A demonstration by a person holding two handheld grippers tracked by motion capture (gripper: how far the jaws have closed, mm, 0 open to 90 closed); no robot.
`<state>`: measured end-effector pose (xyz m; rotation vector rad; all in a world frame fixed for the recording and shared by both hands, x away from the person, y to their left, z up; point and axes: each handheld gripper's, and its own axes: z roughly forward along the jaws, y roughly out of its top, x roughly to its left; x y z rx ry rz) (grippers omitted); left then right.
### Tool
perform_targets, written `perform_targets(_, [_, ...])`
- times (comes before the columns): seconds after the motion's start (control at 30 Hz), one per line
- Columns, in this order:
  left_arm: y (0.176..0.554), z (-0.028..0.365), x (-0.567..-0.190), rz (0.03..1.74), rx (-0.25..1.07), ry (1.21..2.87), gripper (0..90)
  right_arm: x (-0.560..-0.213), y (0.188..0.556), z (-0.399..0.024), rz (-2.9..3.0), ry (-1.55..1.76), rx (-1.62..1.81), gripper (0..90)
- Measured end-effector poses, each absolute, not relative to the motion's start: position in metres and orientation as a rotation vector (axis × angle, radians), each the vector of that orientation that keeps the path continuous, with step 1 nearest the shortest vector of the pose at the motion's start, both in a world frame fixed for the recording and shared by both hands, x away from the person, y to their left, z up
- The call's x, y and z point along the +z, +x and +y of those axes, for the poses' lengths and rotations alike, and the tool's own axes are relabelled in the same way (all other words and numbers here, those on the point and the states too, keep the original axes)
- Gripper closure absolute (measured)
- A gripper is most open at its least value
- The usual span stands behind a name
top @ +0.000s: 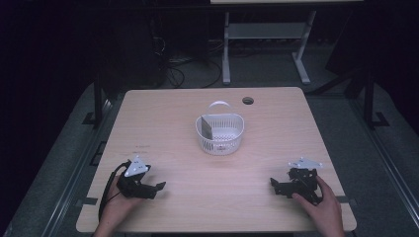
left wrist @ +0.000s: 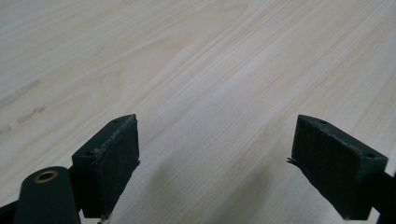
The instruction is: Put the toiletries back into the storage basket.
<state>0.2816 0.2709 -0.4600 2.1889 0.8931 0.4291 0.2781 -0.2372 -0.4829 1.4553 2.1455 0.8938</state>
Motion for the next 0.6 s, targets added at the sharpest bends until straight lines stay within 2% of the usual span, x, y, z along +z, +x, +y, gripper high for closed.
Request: perform_targets(0.6, [0.283,0.277,-0.475,0.946,0.416,2.172,12.6,-0.483,0.278,-0.237,2.146,1.453,0.893,0.0])
